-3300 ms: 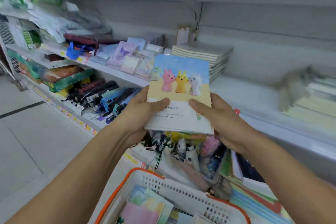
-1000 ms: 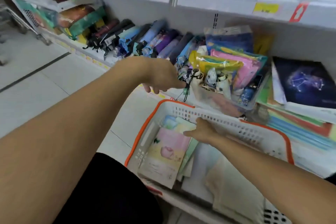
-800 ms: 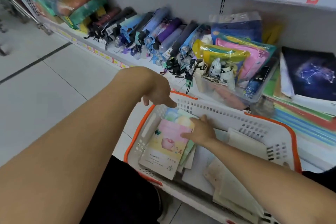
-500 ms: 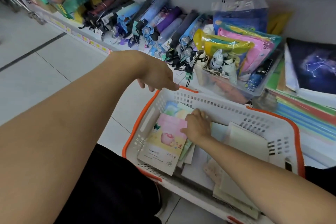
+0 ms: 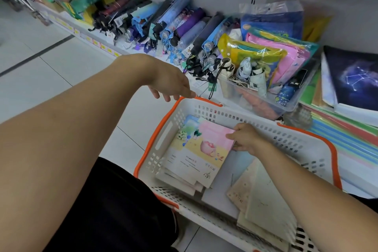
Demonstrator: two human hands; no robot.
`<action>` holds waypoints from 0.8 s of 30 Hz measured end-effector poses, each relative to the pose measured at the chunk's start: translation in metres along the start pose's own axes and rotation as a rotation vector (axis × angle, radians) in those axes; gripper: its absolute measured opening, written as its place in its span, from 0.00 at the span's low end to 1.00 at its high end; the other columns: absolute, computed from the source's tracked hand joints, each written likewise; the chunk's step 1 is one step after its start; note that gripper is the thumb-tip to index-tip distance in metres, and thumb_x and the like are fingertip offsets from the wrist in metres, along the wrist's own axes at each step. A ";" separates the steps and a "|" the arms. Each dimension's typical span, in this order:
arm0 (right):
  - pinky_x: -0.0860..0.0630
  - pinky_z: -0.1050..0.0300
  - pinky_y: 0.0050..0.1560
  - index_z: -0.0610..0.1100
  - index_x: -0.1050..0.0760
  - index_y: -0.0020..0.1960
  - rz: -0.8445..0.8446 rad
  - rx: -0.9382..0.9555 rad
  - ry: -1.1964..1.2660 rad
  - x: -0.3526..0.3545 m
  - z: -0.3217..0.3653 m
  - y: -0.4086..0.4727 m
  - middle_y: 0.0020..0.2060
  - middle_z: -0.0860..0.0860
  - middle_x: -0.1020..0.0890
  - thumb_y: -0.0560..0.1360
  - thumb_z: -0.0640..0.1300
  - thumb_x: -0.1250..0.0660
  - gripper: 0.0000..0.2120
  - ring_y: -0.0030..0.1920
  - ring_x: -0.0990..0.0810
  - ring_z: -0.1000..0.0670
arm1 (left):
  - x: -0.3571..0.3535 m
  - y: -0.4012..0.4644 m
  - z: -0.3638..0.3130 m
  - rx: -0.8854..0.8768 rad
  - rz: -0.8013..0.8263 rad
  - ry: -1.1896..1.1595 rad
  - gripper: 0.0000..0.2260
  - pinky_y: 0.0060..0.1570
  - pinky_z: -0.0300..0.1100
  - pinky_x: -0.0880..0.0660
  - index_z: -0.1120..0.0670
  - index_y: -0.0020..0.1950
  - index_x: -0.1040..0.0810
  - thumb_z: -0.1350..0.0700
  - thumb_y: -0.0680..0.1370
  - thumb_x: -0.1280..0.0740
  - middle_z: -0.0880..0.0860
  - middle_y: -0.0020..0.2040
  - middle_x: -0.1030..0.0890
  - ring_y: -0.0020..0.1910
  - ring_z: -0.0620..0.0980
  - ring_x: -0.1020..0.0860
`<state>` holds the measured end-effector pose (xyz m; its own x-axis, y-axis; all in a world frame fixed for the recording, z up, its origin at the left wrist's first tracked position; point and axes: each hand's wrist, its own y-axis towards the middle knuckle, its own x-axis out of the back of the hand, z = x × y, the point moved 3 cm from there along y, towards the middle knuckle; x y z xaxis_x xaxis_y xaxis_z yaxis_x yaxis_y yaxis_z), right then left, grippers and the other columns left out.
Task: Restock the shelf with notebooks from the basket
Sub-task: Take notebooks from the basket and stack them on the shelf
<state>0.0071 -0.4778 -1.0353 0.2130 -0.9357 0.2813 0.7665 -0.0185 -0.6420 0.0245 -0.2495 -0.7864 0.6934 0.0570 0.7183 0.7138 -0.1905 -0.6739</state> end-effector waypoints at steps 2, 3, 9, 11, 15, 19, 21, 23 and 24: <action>0.19 0.54 0.38 0.44 0.31 0.42 0.004 -0.002 0.065 0.006 0.001 -0.002 0.44 0.41 0.18 0.75 0.33 0.28 0.13 0.40 0.18 0.46 | 0.000 0.001 -0.001 0.000 0.003 -0.009 0.19 0.53 0.47 0.20 0.48 0.64 0.25 0.38 0.79 0.40 0.47 0.53 0.20 0.51 0.47 0.19; 0.20 0.56 0.36 0.44 0.31 0.41 0.016 0.013 0.071 0.009 0.005 -0.004 0.42 0.42 0.18 0.74 0.32 0.27 0.14 0.36 0.19 0.48 | 0.000 0.002 -0.001 -0.002 0.005 -0.014 0.19 0.53 0.48 0.20 0.48 0.64 0.25 0.38 0.79 0.39 0.47 0.53 0.20 0.51 0.47 0.19; 0.18 0.54 0.34 0.44 0.23 0.49 0.078 0.179 0.077 0.033 0.067 -0.030 0.43 0.43 0.19 0.70 0.28 0.25 0.16 0.32 0.20 0.47 | -0.002 0.007 -0.004 0.013 0.019 0.005 0.24 0.57 0.50 0.21 0.49 0.68 0.27 0.37 0.76 0.36 0.49 0.57 0.21 0.54 0.48 0.20; 0.18 0.56 0.34 0.48 0.22 0.59 0.196 0.300 0.157 0.042 0.096 -0.045 0.46 0.43 0.18 0.69 0.28 0.25 0.24 0.35 0.18 0.48 | 0.002 0.009 -0.001 0.058 -0.019 0.020 0.32 0.57 0.48 0.22 0.53 0.71 0.31 0.35 0.74 0.35 0.51 0.61 0.23 0.53 0.49 0.22; 0.21 0.64 0.31 0.47 0.19 0.59 0.405 0.505 0.471 0.052 0.132 -0.065 0.47 0.48 0.13 0.66 0.36 0.25 0.22 0.38 0.16 0.53 | 0.007 0.004 0.009 0.070 -0.078 -0.110 0.45 0.61 0.43 0.31 0.53 0.74 0.33 0.29 0.65 0.29 0.48 0.70 0.27 0.65 0.52 0.26; 0.20 0.63 0.34 0.47 0.17 0.59 0.457 0.517 0.757 0.029 0.140 -0.052 0.48 0.48 0.14 0.71 0.47 0.25 0.17 0.40 0.17 0.52 | 0.014 -0.001 0.023 0.018 -0.221 -0.510 0.24 0.50 0.49 0.19 0.57 0.55 0.22 0.43 0.67 0.22 0.53 0.50 0.15 0.47 0.53 0.16; 0.18 0.56 0.37 0.44 0.19 0.58 0.388 0.381 0.632 0.001 0.122 -0.039 0.49 0.47 0.14 0.78 0.57 0.34 0.18 0.42 0.16 0.47 | 0.022 -0.001 0.029 0.051 -0.343 -0.440 0.18 0.39 0.48 0.19 0.57 0.47 0.25 0.46 0.71 0.24 0.56 0.45 0.16 0.41 0.55 0.17; 0.21 0.51 0.46 0.42 0.20 0.53 0.143 0.371 0.077 -0.029 0.089 -0.024 0.50 0.45 0.15 0.81 0.63 0.43 0.25 0.51 0.17 0.41 | 0.026 0.000 0.034 0.111 -0.466 -0.204 0.18 0.29 0.43 0.29 0.56 0.41 0.29 0.44 0.73 0.27 0.53 0.41 0.23 0.36 0.50 0.24; 0.24 0.49 0.53 0.43 0.21 0.54 0.029 0.425 -0.278 -0.042 0.069 -0.018 0.53 0.46 0.17 0.80 0.65 0.43 0.27 0.57 0.19 0.40 | 0.027 0.000 0.035 0.139 -0.497 -0.112 0.19 0.28 0.40 0.33 0.56 0.40 0.31 0.43 0.74 0.28 0.51 0.39 0.27 0.34 0.48 0.28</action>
<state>0.0263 -0.4136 -0.9863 0.3471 -0.8034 0.4838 0.9242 0.2054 -0.3220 0.0466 -0.2135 -0.7729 0.2686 0.2137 0.9392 0.9602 0.0174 -0.2786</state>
